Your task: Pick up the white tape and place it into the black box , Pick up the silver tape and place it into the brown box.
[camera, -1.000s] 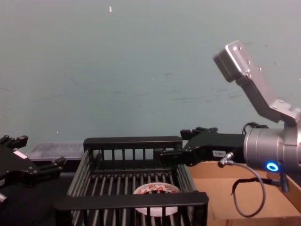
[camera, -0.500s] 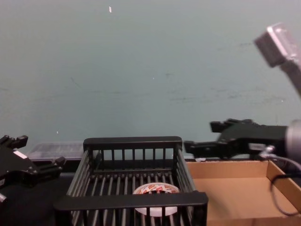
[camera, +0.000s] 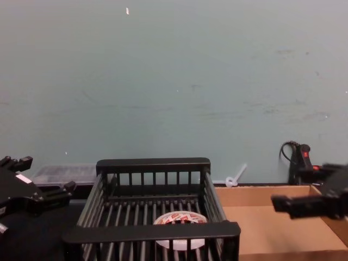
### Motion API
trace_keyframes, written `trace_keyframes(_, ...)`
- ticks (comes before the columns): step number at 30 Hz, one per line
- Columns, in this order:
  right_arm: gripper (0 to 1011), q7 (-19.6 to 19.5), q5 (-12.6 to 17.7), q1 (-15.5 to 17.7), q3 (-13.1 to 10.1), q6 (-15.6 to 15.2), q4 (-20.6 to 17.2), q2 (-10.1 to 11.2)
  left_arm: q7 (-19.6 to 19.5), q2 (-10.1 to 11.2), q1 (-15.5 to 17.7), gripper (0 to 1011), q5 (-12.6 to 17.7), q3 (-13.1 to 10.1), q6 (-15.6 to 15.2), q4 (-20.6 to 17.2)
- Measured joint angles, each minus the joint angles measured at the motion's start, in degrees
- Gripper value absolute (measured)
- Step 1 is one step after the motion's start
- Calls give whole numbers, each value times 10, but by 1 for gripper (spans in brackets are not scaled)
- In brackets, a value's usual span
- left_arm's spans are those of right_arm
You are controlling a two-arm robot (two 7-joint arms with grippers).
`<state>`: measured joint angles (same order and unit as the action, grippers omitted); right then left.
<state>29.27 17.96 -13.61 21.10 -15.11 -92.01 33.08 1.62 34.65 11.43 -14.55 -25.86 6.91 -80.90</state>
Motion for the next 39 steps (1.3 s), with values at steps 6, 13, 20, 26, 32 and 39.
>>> trace_keyframes(6,1002,9,29,45,-9,-15,-43,36,0,0,0,1001,0,0,0,0)
trace_keyframes(13,1002,26,46,68,5,-23,-65,60,0,0,0,1001,0,0,0,0)
trace_keyframes(20,1002,48,49,61,40,-29,-61,67,0,0,0,1001,0,0,0,0)
trace_keyframes(26,1002,66,50,45,69,-35,-51,68,0,0,0,1001,0,0,0,0)
trace_keyframes(32,1002,76,50,30,92,-43,-40,71,0,0,0,1001,0,0,0,0)
trace_keyframes(39,1002,82,54,1,143,-58,-13,76,0,0,0,1001,0,0,0,0)
